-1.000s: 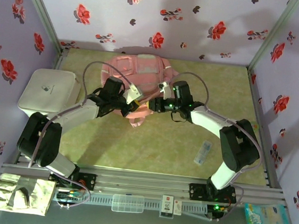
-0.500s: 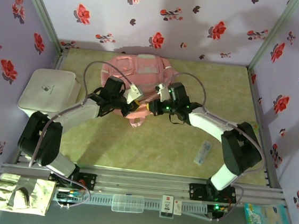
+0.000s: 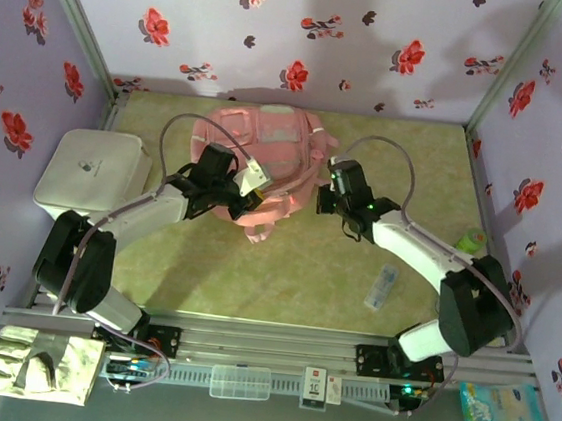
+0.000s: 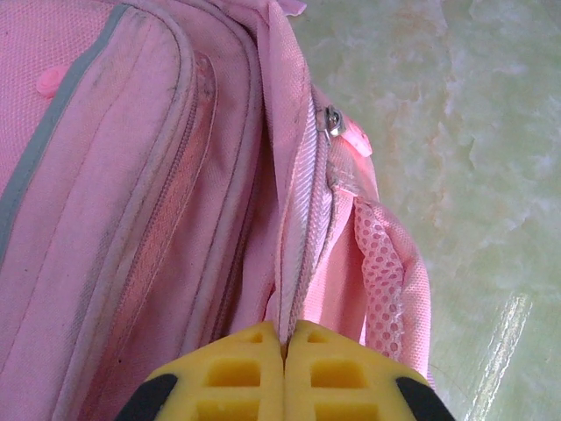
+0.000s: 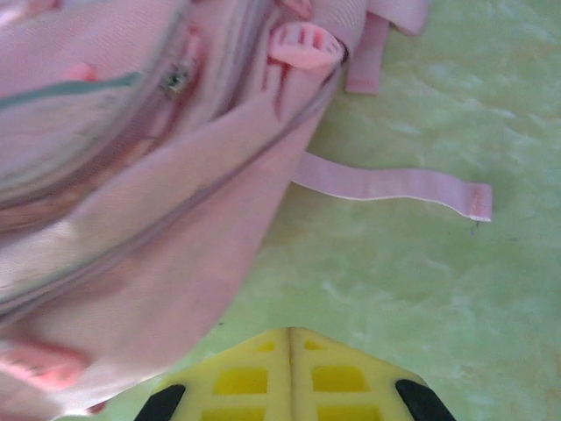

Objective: Pack the student bag
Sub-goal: Zip the student bag at the center of the table.

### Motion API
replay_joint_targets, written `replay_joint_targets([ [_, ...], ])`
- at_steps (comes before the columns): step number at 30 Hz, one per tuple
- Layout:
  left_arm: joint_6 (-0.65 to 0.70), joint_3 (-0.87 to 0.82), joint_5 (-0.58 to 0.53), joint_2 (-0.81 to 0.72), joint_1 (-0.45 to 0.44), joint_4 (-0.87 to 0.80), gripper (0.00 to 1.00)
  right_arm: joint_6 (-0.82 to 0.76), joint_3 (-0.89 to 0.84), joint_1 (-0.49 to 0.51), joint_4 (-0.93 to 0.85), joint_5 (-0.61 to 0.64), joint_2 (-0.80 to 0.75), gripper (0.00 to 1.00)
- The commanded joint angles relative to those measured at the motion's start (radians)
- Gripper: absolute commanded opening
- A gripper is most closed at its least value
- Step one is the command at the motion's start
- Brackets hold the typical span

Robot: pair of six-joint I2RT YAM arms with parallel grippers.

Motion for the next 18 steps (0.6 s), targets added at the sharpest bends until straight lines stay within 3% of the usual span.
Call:
replay_joint_targets([
  [1, 0.01, 0.016, 0.003, -0.047, 0.01, 0.03, 0.0, 0.005, 0.035, 0.0, 0.017, -0.109, 0.009, 0.04],
  [4, 0.001, 0.014, 0.017, -0.046, 0.01, 0.044, 0.0, 0.003, 0.016, 0.0, 0.083, -0.303, 0.006, 0.29],
  [8, -0.001, 0.019, 0.033, -0.041, 0.01, 0.051, 0.0, -0.008, 0.003, 0.0, 0.126, -0.426, 0.027, 0.47],
  [13, -0.002, 0.024, 0.049, -0.039, 0.009, 0.05, 0.0, -0.033, 0.041, 0.0, 0.143, -0.487, 0.095, 0.5],
  [18, -0.005, 0.024, 0.055, -0.039, 0.009, 0.048, 0.0, -0.064, 0.107, 0.001, 0.116, -0.524, 0.169, 0.48],
])
